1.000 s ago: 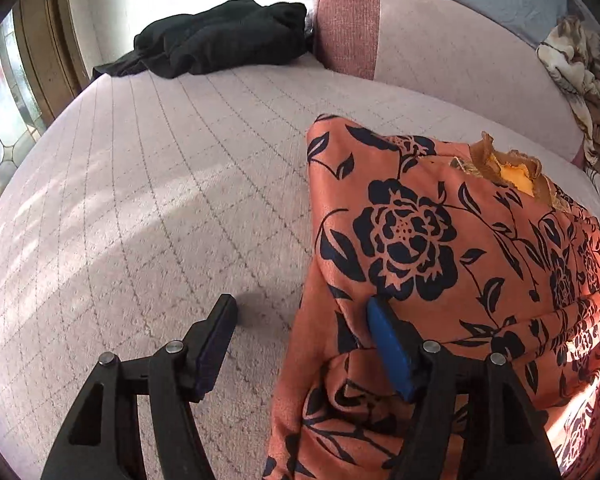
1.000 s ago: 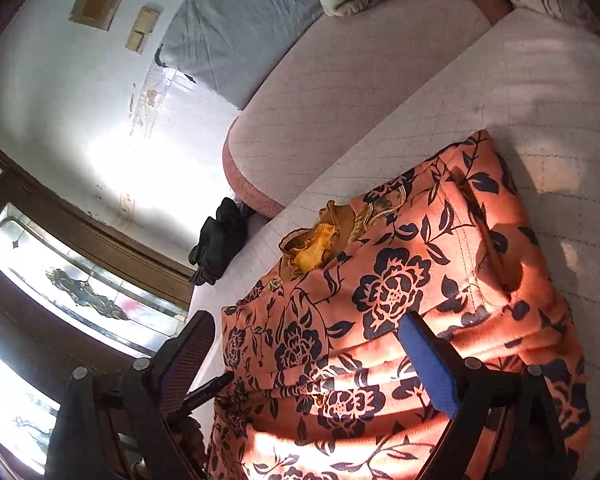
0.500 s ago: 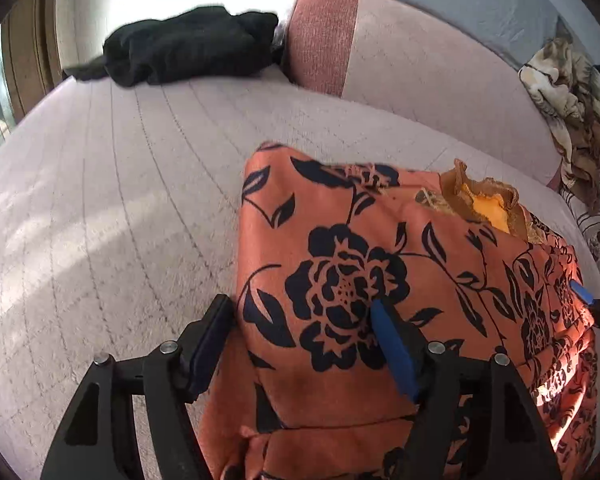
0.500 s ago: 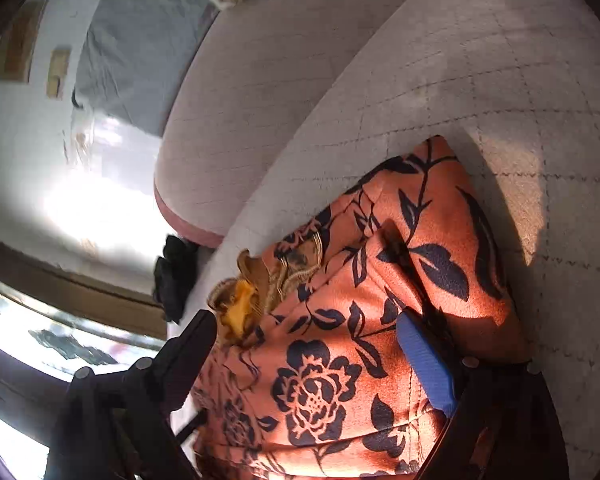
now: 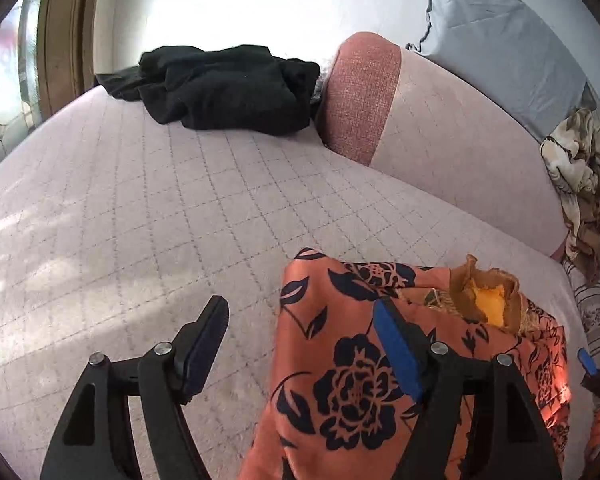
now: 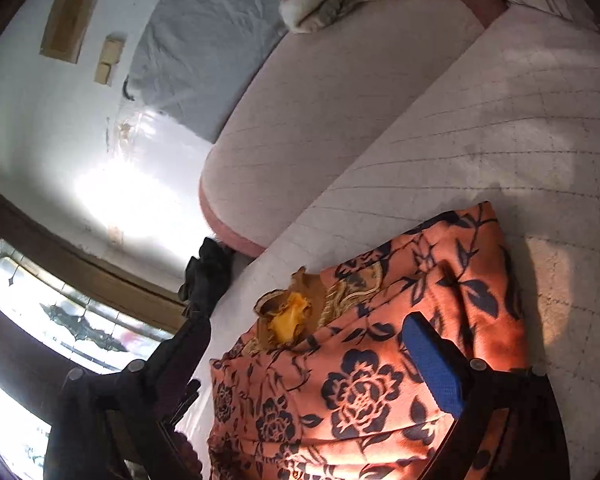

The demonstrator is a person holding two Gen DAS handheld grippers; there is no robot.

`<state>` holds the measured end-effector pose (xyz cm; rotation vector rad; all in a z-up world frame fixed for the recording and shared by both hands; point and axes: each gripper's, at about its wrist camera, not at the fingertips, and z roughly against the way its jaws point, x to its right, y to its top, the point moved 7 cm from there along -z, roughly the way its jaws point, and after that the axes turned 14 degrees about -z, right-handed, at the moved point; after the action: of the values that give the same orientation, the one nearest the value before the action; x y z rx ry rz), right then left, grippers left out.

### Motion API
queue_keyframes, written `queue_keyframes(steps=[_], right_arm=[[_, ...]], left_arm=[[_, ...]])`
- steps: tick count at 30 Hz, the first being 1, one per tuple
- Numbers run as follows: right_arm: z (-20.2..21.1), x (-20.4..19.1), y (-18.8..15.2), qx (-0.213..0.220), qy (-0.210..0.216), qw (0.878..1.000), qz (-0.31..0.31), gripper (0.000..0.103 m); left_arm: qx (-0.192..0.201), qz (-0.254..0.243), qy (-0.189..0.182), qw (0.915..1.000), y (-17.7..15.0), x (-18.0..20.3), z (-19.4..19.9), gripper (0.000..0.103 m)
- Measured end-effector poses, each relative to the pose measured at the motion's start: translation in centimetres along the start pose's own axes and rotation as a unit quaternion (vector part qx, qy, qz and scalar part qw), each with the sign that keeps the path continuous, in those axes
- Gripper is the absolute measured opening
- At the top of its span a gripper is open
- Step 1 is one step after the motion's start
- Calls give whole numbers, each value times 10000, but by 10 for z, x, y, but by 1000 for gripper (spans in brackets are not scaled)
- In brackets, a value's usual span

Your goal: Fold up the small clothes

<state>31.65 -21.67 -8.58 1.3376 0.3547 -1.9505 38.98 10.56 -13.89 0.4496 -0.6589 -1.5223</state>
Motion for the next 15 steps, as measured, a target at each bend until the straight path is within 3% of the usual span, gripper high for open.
queue_keyframes(steps=[1,2,3,5,6,10,15], right_arm=[[-5,-5,-9,-250,174,9995,37,99],[-15,-3,-18,-600,272,9978,15,100],[-28,6,-26,-883,135,9960,31,100],[-42,43,-26,-780,-715,9944,-72,98],[-36,45,-25,-639,-522,9964,-177,98],[0,27,-35,-390,-241,9988,-161,99],[56,32,-85,-377,-519,9979,87,98]], left_arm=[[-222,61,34,9997,-2,-4,-11,75],[-626,78,296,9976,-7,-10,-30,75],[-865,83,468,9951,-10,-17,-42,74],[-605,-114,854,9944,-3,-19,-31,74],[-638,-195,1014,9926,-2,-21,-24,74],[-251,-191,746,9967,-11,-27,26,74],[-213,-217,-4,9995,-67,-21,96,75]])
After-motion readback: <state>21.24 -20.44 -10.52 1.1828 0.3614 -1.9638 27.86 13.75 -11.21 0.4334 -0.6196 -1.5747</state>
